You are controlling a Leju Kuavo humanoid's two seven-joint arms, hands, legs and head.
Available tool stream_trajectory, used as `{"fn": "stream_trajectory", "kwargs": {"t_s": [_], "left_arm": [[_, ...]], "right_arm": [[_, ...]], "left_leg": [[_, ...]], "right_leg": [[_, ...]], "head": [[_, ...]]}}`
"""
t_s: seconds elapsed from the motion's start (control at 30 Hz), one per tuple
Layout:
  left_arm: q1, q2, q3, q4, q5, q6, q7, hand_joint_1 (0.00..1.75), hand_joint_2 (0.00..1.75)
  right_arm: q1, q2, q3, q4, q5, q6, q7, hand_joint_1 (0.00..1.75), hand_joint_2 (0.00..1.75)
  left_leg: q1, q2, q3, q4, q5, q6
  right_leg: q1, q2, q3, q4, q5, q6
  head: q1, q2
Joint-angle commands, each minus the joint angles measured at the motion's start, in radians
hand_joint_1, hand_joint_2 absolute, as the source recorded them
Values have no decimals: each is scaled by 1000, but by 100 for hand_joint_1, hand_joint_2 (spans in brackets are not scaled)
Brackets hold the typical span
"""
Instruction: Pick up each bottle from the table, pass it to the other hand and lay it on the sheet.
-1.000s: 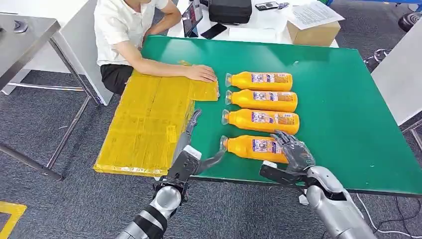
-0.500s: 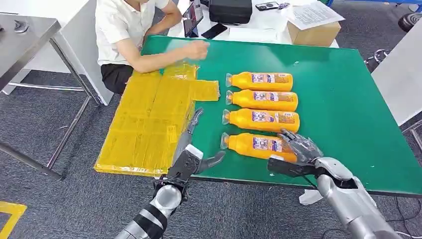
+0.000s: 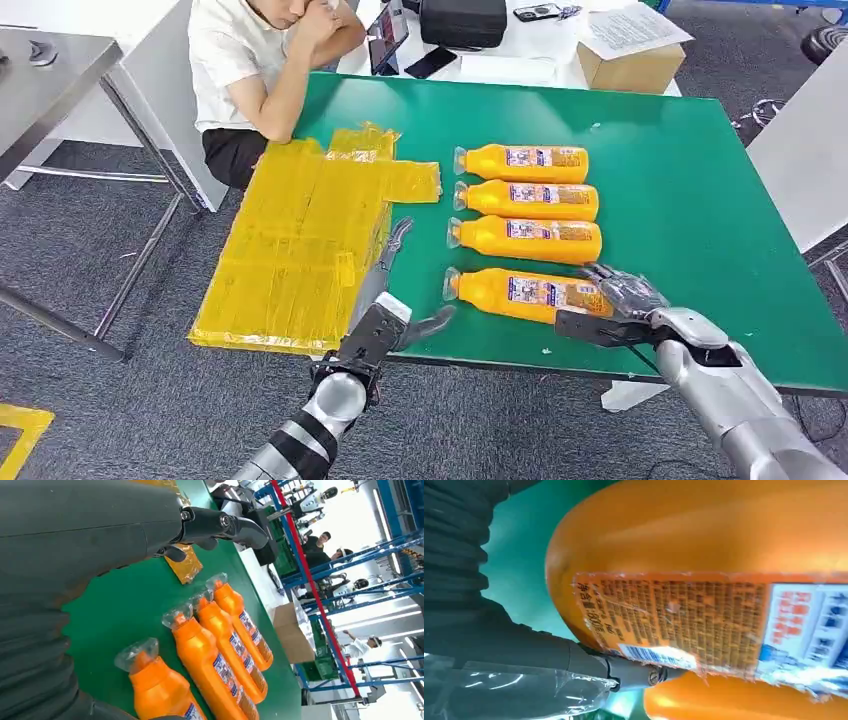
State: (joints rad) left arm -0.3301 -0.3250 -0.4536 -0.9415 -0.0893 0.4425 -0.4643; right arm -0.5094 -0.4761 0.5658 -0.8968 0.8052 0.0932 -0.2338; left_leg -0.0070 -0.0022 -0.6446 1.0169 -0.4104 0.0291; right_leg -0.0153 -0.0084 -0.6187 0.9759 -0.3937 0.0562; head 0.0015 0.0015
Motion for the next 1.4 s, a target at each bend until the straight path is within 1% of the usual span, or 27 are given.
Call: {"fn": "stream_trajectory", "kwargs": {"t_s": [0.03, 0.07, 0.13, 0.2, 0.27, 0.3, 0.33, 0.37, 0.4, 0.43, 0.47, 0.5, 0.53, 0.63, 0.67, 0.77, 0.8, 0.87, 0.9, 0.97, 1.07, 1.13, 1.17, 1.27, 1.3, 1.37, 1.4], "left_arm": [[-44, 4, -20, 50, 19, -8, -6, 0, 175], [-44, 4, -22, 49, 19, -8, -6, 0, 175], [-44, 4, -25, 46, 20, -9, -4, 0, 175], [-44, 4, -27, 44, 20, -6, -1, 0, 175], [-43, 3, -27, 42, 19, -6, 1, 0, 175], [-43, 3, -28, 41, 18, -6, 0, 0, 175], [-42, 1, -26, 39, 21, -4, -1, 0, 175], [-42, -1, -27, 42, 25, -6, -3, 0, 175], [-42, -1, -28, 42, 24, -5, -4, 0, 175], [-41, -2, -29, 43, 24, -5, -4, 0, 175], [-40, -2, -31, 44, 28, -6, -7, 0, 175], [-40, -2, -31, 44, 28, -6, -7, 0, 175], [-37, -3, -29, 42, 30, 2, -11, 0, 175], [-14, -1, -26, 9, 27, 26, -33, 0, 175], [-11, 0, -27, 5, 27, 27, -33, 0, 175], [-9, 0, -28, -1, 26, 28, -31, 0, 175], [-9, 0, -28, -1, 26, 28, -31, 0, 175], [-9, 0, -28, -1, 26, 28, -31, 0, 175], [0, -5, -17, -14, 43, 27, -45, 0, 175], [32, -2, -21, -57, 70, 24, -70, 0, 175], [126, 13, -23, -193, 123, 55, -127, 0, 175], [176, 52, -54, -272, 158, 68, -144, 0, 175], [208, 76, -86, -313, 150, 61, -159, 0, 175], [302, 137, -163, -417, 104, 65, -199, 0, 175], [330, 150, -174, -445, 85, 79, -215, 0, 175], [369, 164, -177, -495, 84, 96, -234, 0, 175], [396, 180, -177, -568, 75, 132, -234, 0, 175]], "right_arm": [[-44, -49, 90, 59, -79, 54, -21, 168, 175], [-38, -47, 87, 53, -86, 45, -26, 175, 175], [-19, -24, 71, 49, -96, 4, -45, 175, 175], [9, 15, 43, 50, -103, -42, -60, 175, 175], [29, 46, 20, 51, -104, -78, -74, 175, 175], [37, 56, 13, 52, -105, -83, -76, 175, 175], [53, 79, -19, 53, -126, -91, -83, 175, 175], [74, 107, -52, 58, -141, -93, -96, 175, 175], [83, 118, -60, 59, -143, -98, -99, 175, 175], [89, 124, -63, 61, -144, -102, -100, 175, 175], [100, 142, -90, 70, -157, -104, -108, 175, 175], [105, 147, -96, 71, -160, -108, -113, 175, 175], [116, 160, -116, 66, -168, -125, -129, 175, 175], [175, 214, -190, 0, -189, -169, -175, 175, 175], [180, 216, -190, -9, -186, -170, -173, 175, 175], [182, 216, -191, -18, -183, -169, -170, 175, 175], [181, 214, -192, -18, -183, -169, -170, 175, 175], [180, 212, -193, -18, -183, -169, -170, 175, 175], [190, 222, -214, -32, -201, -176, -196, 175, 175], [236, 264, -270, -97, -218, -193, -222, 175, 175], [322, 320, -332, -220, -256, -219, -228, 175, 175], [372, 335, -369, -265, -288, -228, -209, 175, 175], [401, 333, -388, -276, -302, -231, -205, 175, 175], [474, 340, -445, -318, -327, -260, -233, 175, 175], [494, 345, -463, -333, -334, -264, -235, 175, 175], [520, 360, -491, -356, -345, -273, -236, 175, 175], [534, 376, -510, -373, -349, -278, -238, 175, 175]], "left_leg": [[0, -1, 5, 0, -2, -2], [0, 0, 8, -1, -3, -2], [1, 0, 11, 0, -5, -3], [1, 0, 5, -1, -2, -2], [2, 1, 10, -1, -3, -3], [1, 1, 5, -1, -2, -2], [1, 1, 7, -2, -2, -3], [2, 1, 5, -1, -2, -2], [2, 2, 9, -2, -3, -3], [2, 1, 5, -1, -2, -2], [3, 1, 9, -2, -3, -3], [3, 1, 4, -1, -1, -2], [3, 1, 9, -2, -3, -3], [3, 1, 6, -2, -1, -2], [3, 2, 10, -3, -3, -3], [2, 0, 3, -1, -1, -1], [3, 1, 7, -1, -3, -2], [2, 1, 5, -1, -2, -2], [2, 1, 8, -1, -3, -2], [2, 1, 5, -1, -2, -2], [3, 3, 10, -1, -5, -3], [2, 2, 4, -2, -3, -2], [2, 2, 9, -2, -5, -3], [2, -2, 9, -3, -4, -3], [3, 0, 11, -2, -6, -3], [2, -1, 6, -2, -5, -2], [2, 1, 10, -2, -8, -2]], "right_leg": [[0, 0, 5, 0, -2, -2], [0, 0, 7, 0, -3, -2], [1, 1, 11, 0, -4, -3], [1, 0, 5, -1, -1, -2], [2, 2, 9, -2, -3, -3], [1, 1, 5, -2, -1, -2], [1, 2, 7, -2, -2, -3], [2, 1, 5, -2, -1, -2], [3, 3, 8, -3, -2, -3], [2, 1, 5, -2, -1, -2], [3, 2, 8, -2, -2, -3], [3, 1, 4, -2, -1, -2], [3, 2, 8, -2, -2, -3], [3, 0, 6, -2, -1, -2], [3, 2, 9, -3, -2, -3], [2, 0, 3, -1, -1, -2], [3, 2, 6, -1, -2, -3], [2, 1, 4, -1, -1, -2], [2, 2, 7, -1, -3, -3], [2, 1, 5, -1, -2, -2], [3, 4, 8, -1, -4, -4], [2, 3, 4, -1, -2, -3], [2, 3, 8, -1, -4, -3], [2, -1, 9, -2, -5, -3], [2, 0, 11, -1, -6, -4], [2, 0, 6, -1, -6, -1], [2, 1, 10, -1, -8, -1]], "head": [[0, 0], [0, 0], [0, 0], [0, 0], [0, 0], [0, 0], [0, 0], [0, 0], [0, 0], [0, 0], [0, 0], [0, 0], [-1, 0], [0, 0], [0, 0], [0, 0], [0, 0], [0, 0], [0, 0], [0, 0], [0, 0], [0, 0], [0, 0], [0, 0], [0, 0], [0, 0], [0, 0]]}}
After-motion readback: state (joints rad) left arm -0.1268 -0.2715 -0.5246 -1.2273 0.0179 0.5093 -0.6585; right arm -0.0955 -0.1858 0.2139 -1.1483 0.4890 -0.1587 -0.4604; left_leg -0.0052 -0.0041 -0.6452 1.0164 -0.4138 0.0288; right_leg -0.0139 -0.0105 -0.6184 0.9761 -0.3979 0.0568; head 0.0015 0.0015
